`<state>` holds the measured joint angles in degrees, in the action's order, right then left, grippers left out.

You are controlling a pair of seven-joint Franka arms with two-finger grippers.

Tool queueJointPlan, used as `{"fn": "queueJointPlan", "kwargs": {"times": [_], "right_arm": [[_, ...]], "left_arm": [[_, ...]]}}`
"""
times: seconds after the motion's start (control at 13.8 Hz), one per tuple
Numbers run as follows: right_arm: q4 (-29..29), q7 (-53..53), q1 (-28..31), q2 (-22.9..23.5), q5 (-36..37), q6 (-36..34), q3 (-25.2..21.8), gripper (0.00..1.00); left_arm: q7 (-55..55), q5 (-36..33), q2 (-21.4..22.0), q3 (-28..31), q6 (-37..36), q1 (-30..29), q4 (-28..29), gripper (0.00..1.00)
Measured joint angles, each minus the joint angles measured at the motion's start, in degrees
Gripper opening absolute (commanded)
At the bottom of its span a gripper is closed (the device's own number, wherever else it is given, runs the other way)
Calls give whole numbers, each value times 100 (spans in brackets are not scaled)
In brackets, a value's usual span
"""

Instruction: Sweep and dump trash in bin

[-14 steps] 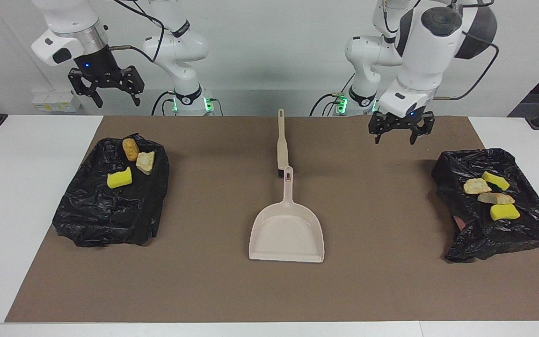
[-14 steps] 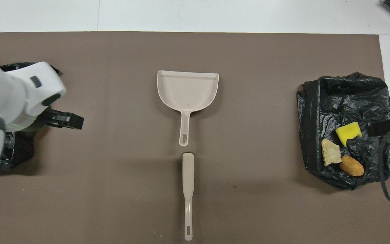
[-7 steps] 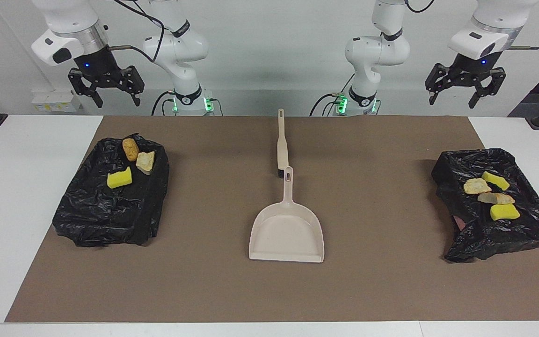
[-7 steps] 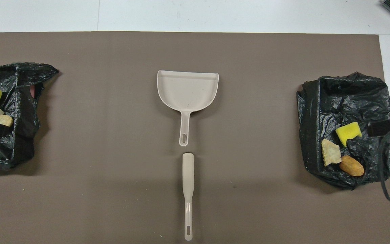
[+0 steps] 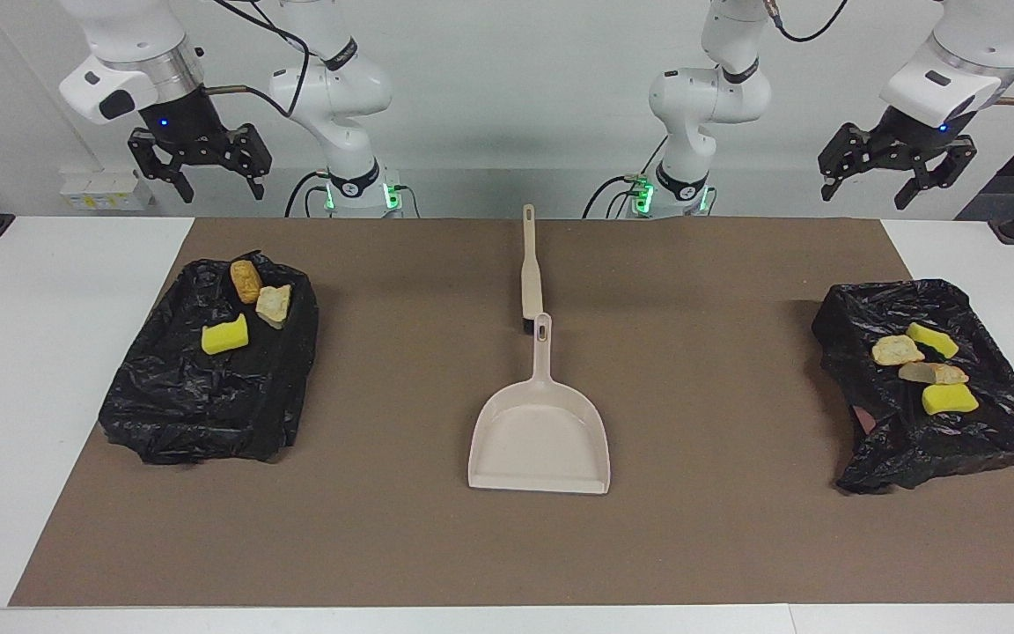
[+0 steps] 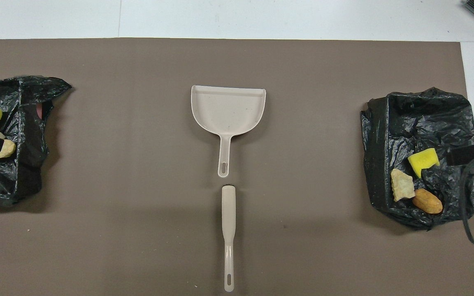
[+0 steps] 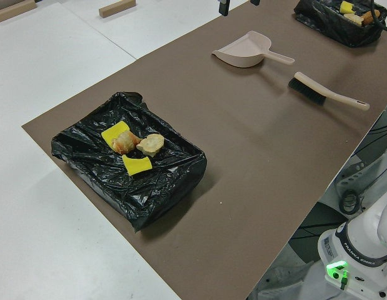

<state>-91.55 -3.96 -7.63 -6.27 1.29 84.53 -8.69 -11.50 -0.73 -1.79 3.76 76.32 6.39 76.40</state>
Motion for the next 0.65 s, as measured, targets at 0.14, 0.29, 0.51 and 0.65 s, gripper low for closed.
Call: {"fn": "queueJointPlan", "kwargs": {"times": [0.14, 0.29, 0.51, 0.65], "right_arm": [[0, 0, 0, 0, 0, 0, 0, 100], [0, 0, 0, 0, 0, 0, 0, 100], [0, 0, 0, 0, 0, 0, 0, 100], [0, 0, -1, 0, 0, 0, 0, 100]], "left_arm": [[0, 0, 124, -3, 7, 1, 118, 100], [0, 0, 270, -4, 41, 1, 307, 100], [0, 0, 339, -4, 60, 1, 410, 100], [0, 0, 341, -4, 69, 0, 425, 100]]}}
